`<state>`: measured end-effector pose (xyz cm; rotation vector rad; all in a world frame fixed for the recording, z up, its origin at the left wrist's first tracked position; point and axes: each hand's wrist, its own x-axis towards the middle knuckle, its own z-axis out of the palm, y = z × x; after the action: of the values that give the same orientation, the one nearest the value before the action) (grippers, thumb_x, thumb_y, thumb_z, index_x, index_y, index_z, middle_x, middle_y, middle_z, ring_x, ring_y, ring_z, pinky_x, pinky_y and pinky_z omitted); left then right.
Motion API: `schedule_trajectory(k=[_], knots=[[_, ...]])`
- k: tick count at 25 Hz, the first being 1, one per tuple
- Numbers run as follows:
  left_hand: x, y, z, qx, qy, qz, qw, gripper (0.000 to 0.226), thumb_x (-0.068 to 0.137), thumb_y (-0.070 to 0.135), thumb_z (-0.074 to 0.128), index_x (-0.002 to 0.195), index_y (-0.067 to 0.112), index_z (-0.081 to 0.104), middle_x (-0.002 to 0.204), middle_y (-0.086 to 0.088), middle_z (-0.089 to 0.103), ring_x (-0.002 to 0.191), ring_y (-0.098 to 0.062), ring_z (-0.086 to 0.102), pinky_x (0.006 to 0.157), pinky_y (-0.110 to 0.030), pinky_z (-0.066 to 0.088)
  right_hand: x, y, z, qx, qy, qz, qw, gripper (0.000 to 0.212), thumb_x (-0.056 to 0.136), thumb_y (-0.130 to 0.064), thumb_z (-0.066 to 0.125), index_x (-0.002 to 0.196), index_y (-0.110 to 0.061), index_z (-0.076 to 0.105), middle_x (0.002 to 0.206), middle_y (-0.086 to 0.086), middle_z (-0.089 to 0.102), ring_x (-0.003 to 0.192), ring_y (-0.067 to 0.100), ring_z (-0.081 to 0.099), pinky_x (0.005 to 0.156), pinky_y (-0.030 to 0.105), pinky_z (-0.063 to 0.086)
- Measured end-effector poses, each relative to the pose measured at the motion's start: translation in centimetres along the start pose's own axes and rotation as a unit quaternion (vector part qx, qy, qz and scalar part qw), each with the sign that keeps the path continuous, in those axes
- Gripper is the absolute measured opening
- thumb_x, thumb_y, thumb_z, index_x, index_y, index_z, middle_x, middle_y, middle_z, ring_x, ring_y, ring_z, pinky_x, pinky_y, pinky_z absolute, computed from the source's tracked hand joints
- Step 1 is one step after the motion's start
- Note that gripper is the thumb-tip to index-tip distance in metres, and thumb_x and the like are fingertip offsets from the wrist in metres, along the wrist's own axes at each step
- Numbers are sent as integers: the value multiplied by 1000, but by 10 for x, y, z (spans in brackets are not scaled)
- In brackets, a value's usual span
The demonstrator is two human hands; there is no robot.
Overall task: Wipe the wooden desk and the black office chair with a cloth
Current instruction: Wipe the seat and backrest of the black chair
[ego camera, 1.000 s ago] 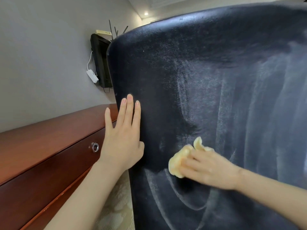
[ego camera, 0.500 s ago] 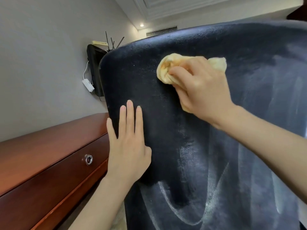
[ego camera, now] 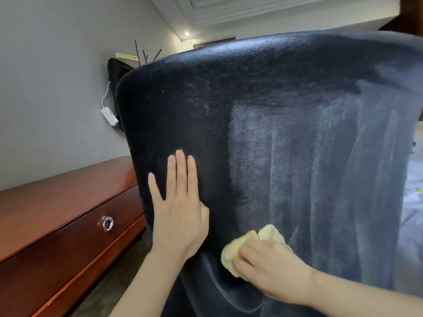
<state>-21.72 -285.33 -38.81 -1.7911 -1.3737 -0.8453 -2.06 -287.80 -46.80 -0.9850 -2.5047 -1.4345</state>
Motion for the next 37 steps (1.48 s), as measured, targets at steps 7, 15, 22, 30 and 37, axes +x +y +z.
schedule_trajectory(k=[7,15,22,30,37], knots=[[0,-10,-6,1,-16,19,1000,71,90,36,41,150,6,16,158,-16,11,146,-33,12,113,-62,17,-4,40,-21,-19,170,103,980,32,71,10,43,88,-16,51,66,3,44,55,25,40,48,34,32],[0,8,-10,-29,-24,-35,999,85,89,41,48,148,5,-1,158,-17,-2,147,-32,1,115,-59,10,63,140,-101,-75,377,206,900,26,85,-14,61,109,-8,69,112,17,65,103,36,55,80,46,44],[0,22,1,-70,-16,-62,995,74,91,41,22,150,1,2,159,-18,-5,147,-31,-2,115,-58,9,79,117,-66,-21,435,197,878,17,83,-14,68,97,-5,73,91,11,69,78,28,53,71,39,42],[1,12,1,-80,-27,-38,996,68,95,30,23,148,3,-10,157,-18,-13,146,-31,-9,118,-52,5,4,19,15,40,148,6,988,25,93,-18,45,88,-24,69,73,-8,56,69,15,50,71,29,38],[3,-9,-7,4,-61,6,998,72,97,39,18,143,6,-27,153,-17,-27,144,-31,-19,119,-49,-1,-28,27,12,-31,92,-31,995,46,98,-12,27,94,-27,71,81,-13,63,69,10,59,78,28,44]])
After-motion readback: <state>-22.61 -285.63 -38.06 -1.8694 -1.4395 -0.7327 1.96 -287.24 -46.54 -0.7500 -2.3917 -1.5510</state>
